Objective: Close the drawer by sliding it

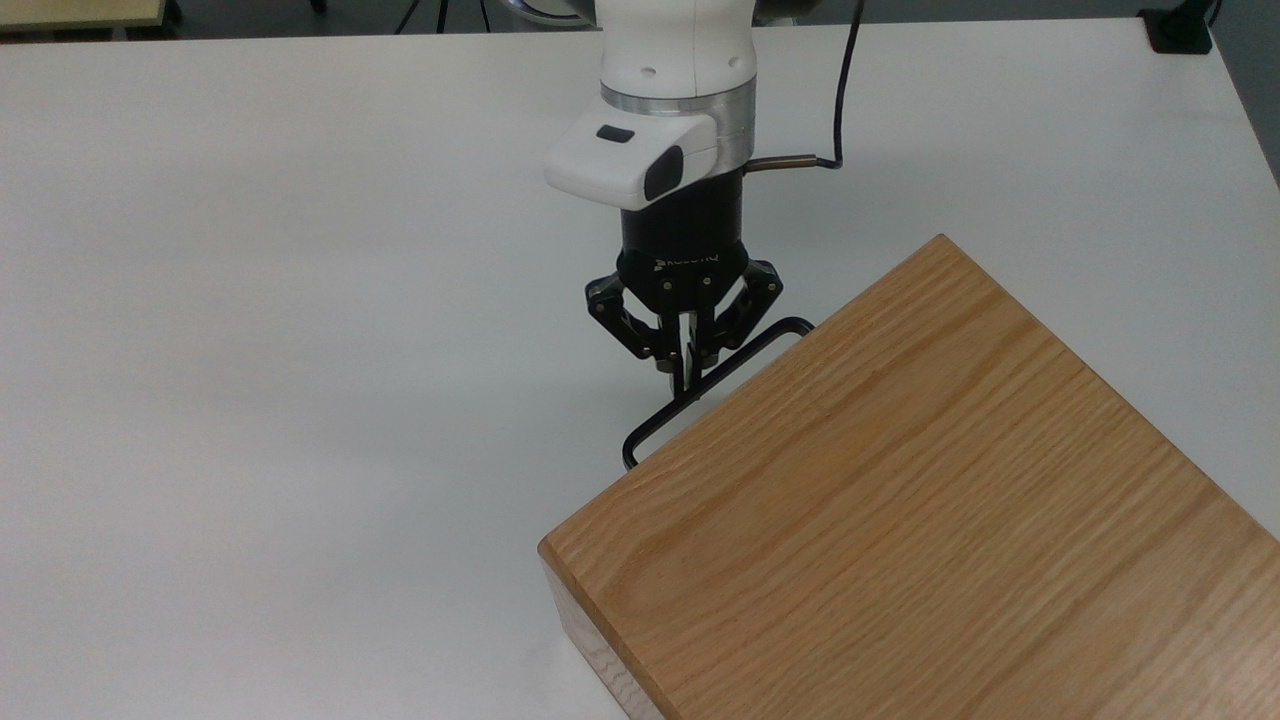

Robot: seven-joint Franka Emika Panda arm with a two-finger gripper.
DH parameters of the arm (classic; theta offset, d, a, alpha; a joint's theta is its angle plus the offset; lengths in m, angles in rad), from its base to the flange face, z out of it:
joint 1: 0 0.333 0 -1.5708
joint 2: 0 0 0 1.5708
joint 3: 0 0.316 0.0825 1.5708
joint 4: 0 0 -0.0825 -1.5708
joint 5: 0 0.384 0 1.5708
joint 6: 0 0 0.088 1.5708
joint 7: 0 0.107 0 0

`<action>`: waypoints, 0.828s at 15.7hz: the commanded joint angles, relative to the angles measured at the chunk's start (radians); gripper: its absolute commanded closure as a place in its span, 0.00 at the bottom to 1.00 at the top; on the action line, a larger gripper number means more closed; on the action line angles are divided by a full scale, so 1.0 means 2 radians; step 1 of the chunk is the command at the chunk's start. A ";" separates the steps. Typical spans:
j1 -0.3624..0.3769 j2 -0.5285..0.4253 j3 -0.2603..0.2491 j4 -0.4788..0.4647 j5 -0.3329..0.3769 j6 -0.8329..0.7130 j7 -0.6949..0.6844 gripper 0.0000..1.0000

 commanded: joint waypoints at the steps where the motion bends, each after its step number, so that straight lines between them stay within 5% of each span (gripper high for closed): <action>1: -0.021 -0.046 -0.002 -0.032 -0.009 -0.073 -0.048 0.90; 3: -0.036 -0.071 -0.002 -0.041 -0.009 -0.138 -0.072 0.89; 6: -0.055 -0.102 -0.002 -0.049 -0.009 -0.206 -0.075 0.74; 8: -0.068 -0.126 -0.002 -0.050 -0.009 -0.260 -0.072 0.48; 9: -0.075 -0.141 -0.002 -0.057 -0.008 -0.283 -0.072 0.15; 10: -0.078 -0.157 -0.002 -0.068 -0.005 -0.295 -0.075 0.00; 13: -0.081 -0.195 -0.002 -0.100 -0.001 -0.311 -0.061 0.00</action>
